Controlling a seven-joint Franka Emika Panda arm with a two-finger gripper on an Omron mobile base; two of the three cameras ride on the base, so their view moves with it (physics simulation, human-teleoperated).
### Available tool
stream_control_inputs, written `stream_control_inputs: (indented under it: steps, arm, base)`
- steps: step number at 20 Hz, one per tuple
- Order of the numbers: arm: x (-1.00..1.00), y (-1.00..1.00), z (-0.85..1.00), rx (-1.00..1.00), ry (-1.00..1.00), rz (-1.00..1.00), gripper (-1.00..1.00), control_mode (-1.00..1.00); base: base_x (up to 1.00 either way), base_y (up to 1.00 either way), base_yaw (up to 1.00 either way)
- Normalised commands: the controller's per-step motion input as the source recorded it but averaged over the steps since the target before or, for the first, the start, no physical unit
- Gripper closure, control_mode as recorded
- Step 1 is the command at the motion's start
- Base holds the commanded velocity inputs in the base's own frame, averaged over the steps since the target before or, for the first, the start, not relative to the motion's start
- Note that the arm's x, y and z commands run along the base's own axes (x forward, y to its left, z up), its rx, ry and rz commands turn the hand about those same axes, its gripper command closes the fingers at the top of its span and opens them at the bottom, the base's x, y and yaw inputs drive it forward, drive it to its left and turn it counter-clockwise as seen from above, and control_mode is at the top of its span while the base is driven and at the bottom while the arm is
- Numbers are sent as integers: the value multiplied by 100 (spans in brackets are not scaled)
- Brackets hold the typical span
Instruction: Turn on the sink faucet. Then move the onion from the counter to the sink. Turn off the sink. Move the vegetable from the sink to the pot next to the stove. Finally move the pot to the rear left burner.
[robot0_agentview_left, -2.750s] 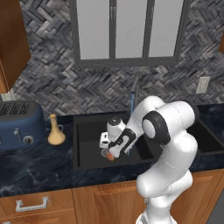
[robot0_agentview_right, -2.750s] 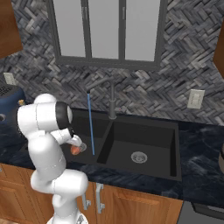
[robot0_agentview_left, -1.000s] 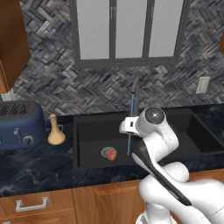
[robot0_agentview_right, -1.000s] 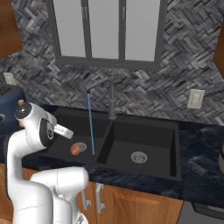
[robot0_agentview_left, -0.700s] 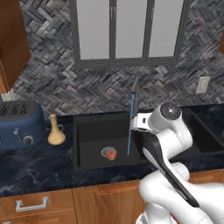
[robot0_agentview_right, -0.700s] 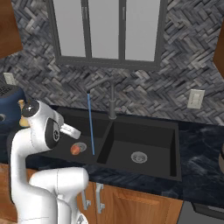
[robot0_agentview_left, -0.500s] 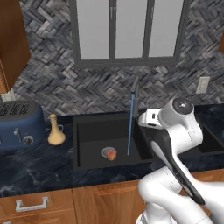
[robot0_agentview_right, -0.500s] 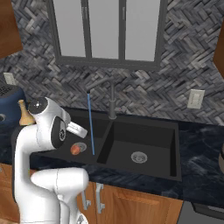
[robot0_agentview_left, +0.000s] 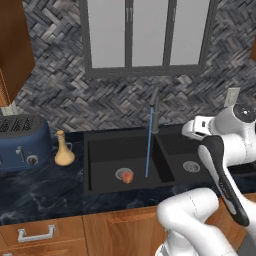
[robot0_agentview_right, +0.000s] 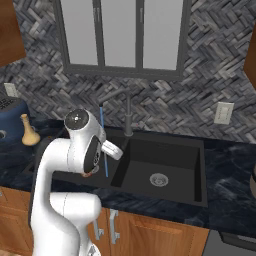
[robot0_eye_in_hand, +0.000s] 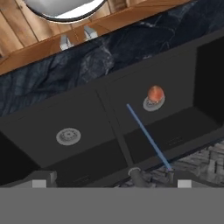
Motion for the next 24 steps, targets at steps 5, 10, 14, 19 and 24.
stream_control_inputs:
  steps: [5,10,14,19,24]
  arm:
    - [0,-39,-4,13,-4,-1,-100,-100]
    - [0,-36,-1,10,-5,0,-100,-100]
    - [1,-35,0,9,0,0,-100,-100]
    - [13,-28,0,9,0,0,-100,-100]
    - [26,-2,-9,2,-18,1,-100,-100]
  base:
    - [0,0,0]
    - [0,0,0]
    - [0,0,0]
    - [0,0,0]
    - [0,0,0]
